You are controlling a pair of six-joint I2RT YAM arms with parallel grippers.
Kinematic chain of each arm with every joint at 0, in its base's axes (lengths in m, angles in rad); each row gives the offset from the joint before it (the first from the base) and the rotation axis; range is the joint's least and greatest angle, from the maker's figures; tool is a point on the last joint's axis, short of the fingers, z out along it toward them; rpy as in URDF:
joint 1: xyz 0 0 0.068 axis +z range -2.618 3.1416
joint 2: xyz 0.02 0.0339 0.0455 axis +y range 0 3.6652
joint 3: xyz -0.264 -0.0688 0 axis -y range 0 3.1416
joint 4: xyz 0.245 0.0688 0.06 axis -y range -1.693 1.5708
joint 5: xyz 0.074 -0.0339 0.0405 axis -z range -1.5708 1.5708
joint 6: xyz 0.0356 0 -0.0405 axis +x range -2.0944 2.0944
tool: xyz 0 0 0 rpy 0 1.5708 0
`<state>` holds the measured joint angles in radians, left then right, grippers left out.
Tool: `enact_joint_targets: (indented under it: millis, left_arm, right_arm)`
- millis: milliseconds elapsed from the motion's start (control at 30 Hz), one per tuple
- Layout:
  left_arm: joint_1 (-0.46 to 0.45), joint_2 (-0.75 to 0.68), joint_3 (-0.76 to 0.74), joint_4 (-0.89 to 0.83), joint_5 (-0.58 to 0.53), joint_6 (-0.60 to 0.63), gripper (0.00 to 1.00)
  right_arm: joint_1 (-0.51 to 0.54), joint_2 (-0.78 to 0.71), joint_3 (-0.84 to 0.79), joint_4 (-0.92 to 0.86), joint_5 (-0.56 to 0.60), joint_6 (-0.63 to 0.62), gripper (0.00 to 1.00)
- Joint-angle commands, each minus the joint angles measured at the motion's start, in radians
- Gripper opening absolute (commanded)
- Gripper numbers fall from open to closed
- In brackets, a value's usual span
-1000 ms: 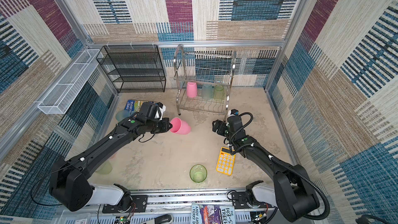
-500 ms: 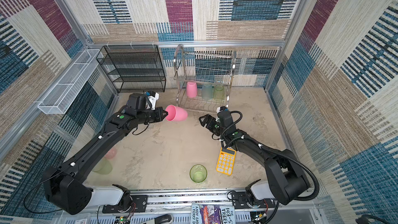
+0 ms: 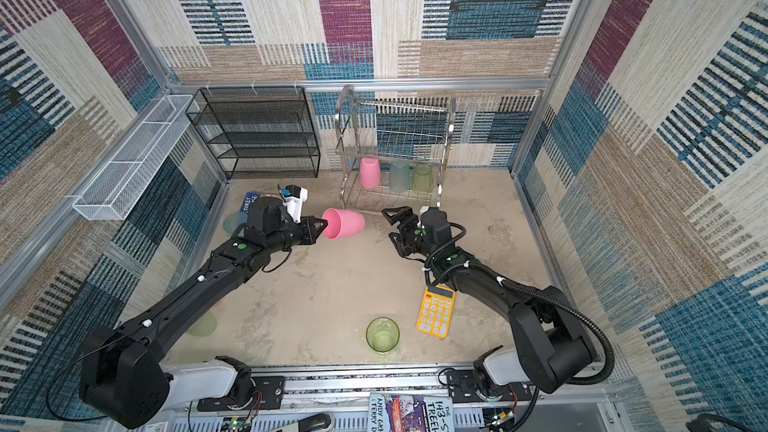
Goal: Load the cups into the dish rack
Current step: 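Lift the pink cup with left gripper toward right gripper while right gripper approaches, then close the right gripper on the pink cup's base beside the left gripper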
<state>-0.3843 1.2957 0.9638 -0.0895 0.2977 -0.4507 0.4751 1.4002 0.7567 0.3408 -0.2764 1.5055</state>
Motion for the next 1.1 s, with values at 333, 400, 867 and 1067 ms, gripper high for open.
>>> enact_joint_targets:
  millis: [333, 400, 867, 1067]
  left_arm:
    - [0.004, -0.051, -0.127, 0.344, 0.056, -0.047, 0.00]
    - [0.004, -0.054, -0.140, 0.365, 0.052, -0.044, 0.00]
    - [0.007, -0.050, -0.161, 0.415, 0.055, -0.059, 0.00]
    - [0.007, -0.042, -0.160, 0.415, 0.054, -0.061, 0.00]
  right_arm:
    - [0.065, 0.054, 0.035, 0.141, 0.087, 0.312, 0.91]
    - [0.075, 0.075, 0.071, 0.119, 0.091, 0.316, 0.91]
    - [0.112, 0.200, 0.203, 0.136, 0.080, 0.337, 0.90]
    - [0.133, 0.213, 0.234, 0.128, 0.086, 0.337, 0.89]
